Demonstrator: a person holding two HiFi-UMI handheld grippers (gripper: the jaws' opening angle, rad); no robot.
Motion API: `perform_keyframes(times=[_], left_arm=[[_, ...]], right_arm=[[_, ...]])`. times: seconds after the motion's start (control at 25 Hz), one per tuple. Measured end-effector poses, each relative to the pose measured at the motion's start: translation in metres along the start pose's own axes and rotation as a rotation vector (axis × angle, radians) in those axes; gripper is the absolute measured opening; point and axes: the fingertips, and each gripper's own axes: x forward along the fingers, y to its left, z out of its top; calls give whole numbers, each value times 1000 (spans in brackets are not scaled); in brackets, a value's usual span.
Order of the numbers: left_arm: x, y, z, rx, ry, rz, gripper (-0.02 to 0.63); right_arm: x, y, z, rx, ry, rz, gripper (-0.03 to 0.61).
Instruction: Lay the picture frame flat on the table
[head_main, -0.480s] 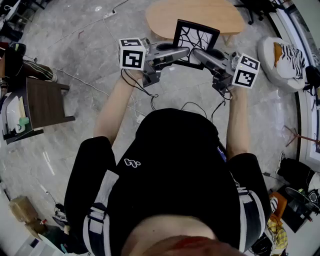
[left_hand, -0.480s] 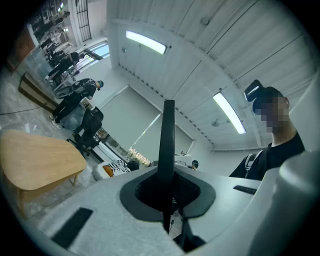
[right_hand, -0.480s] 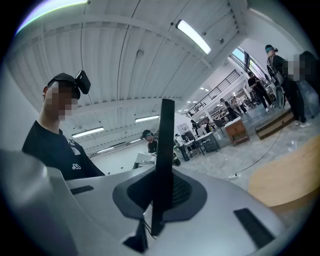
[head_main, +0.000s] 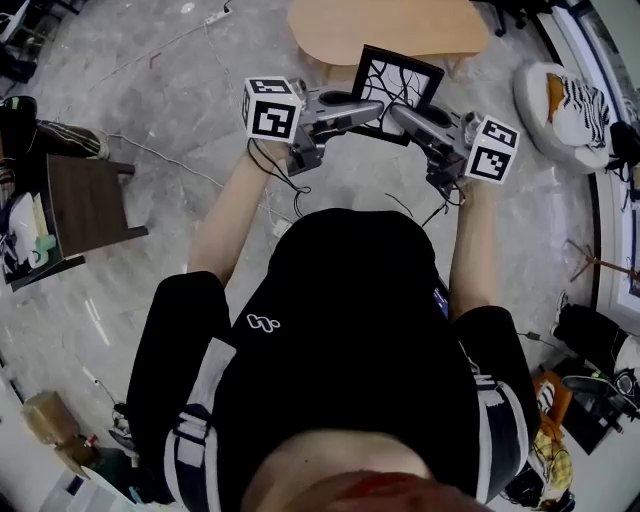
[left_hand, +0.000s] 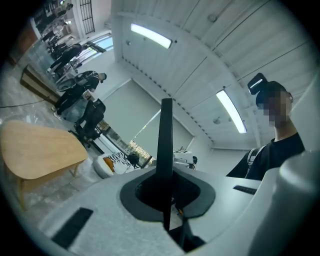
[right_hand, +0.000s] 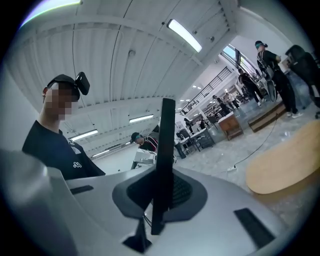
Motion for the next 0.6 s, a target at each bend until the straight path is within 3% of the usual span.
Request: perform_keyframes(times=[0.24, 0.6], left_arm=[[3, 13, -6, 25, 40, -7, 20], [1, 81, 25, 29, -20, 88, 20]], right_arm=[[-1, -12, -6, 14, 15, -13, 23], [19, -82, 16, 19, 61, 76, 23]])
